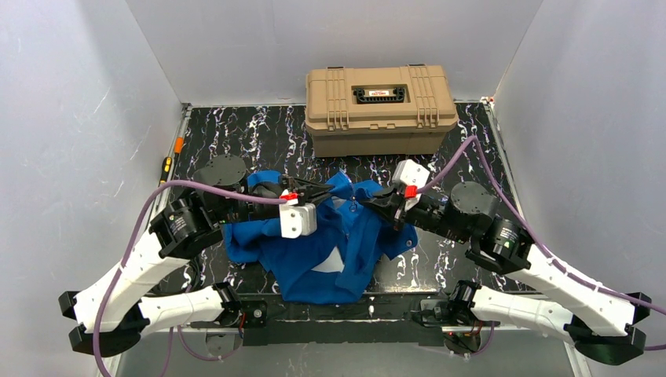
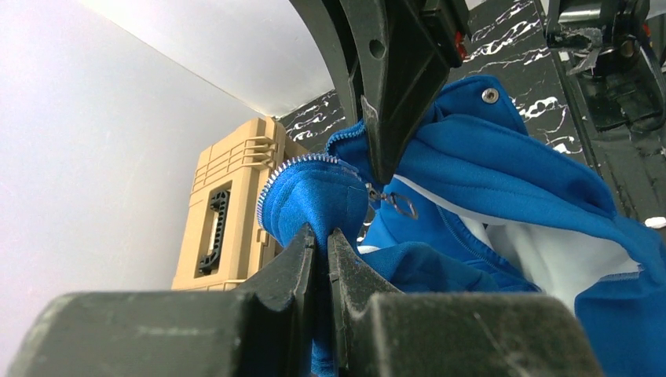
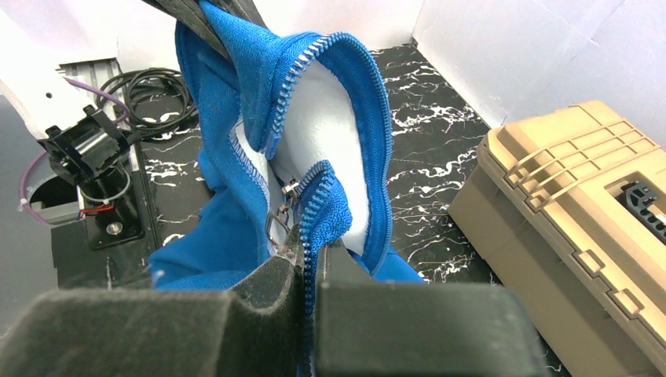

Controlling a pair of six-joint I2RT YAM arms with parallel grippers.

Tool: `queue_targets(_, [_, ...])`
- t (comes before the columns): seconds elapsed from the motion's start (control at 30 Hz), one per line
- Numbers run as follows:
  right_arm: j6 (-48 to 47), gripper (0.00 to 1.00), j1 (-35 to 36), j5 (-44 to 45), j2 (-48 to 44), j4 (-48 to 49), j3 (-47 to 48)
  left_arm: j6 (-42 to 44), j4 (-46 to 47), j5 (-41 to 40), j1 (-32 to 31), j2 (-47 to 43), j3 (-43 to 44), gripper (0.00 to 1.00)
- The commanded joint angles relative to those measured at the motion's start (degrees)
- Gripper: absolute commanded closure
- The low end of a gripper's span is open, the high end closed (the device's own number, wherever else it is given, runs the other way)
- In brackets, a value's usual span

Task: Zip up the jacket
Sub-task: Insert the zipper into the jacket.

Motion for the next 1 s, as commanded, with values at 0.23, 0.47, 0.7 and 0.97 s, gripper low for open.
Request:
queue_targets(0.23, [-6.10,0.99,0.01,2.22,1.67,-0.35,5.02,4.08,0.39,-4.49,0.53,-4.06,-2.55,1.00])
queue_targets(0.47, [-4.94,0.99,0.01,-0.74,4.69,2.62,6.41,2.38,1.67,-5.43,3.85,-7.24,-5.37,1.00])
queue_targets(0.7, [-3.11,0.99,0.00,-3.14,6.20,4.32,7.46,-0.60,2.76,-0.81,7.47,-7.96,-6.14,1.00])
queue_targets(0.97, [-1.18,0.99,-0.05,-2.82,6.67,6.53,7.18,0.31,2.85,2.69,7.45,-8.00,-7.11,1.00])
